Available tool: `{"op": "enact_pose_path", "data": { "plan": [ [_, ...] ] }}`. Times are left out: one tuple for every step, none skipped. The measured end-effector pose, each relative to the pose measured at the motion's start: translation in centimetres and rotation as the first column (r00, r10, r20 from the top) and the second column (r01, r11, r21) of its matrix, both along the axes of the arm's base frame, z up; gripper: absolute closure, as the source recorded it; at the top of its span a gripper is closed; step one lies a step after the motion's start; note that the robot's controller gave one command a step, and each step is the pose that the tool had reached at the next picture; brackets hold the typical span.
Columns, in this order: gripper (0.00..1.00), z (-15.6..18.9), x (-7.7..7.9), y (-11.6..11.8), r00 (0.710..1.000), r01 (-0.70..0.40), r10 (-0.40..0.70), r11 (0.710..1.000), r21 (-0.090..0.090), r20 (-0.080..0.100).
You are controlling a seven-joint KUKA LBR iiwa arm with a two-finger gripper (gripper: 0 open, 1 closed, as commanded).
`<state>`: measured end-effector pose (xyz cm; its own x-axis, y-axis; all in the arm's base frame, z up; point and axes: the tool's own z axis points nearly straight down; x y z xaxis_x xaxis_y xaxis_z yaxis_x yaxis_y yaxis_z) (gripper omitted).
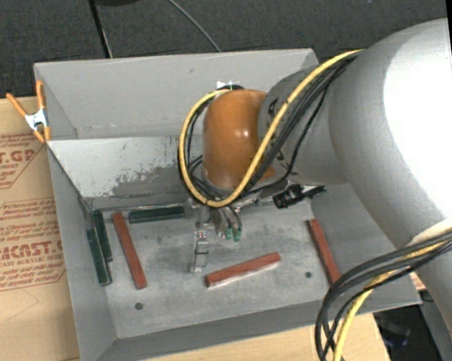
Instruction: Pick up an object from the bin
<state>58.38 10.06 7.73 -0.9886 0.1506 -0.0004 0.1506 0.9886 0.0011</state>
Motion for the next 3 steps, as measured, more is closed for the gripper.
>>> {"op": "enact_pose_path", "data": {
  "plan": [
    [0.0,0.0,0.0,0.0,1.0,0.0,0.0,1.0,0.0,0.0],
    [0.0,1.6,-3.3,-5.2,0.998,-0.064,0.064,0.998,0.0,-0.001],
    [1.0,-0.6,-4.8,-4.9,0.986,-0.168,0.168,0.986,-0.002,0.001]
  ]
}}
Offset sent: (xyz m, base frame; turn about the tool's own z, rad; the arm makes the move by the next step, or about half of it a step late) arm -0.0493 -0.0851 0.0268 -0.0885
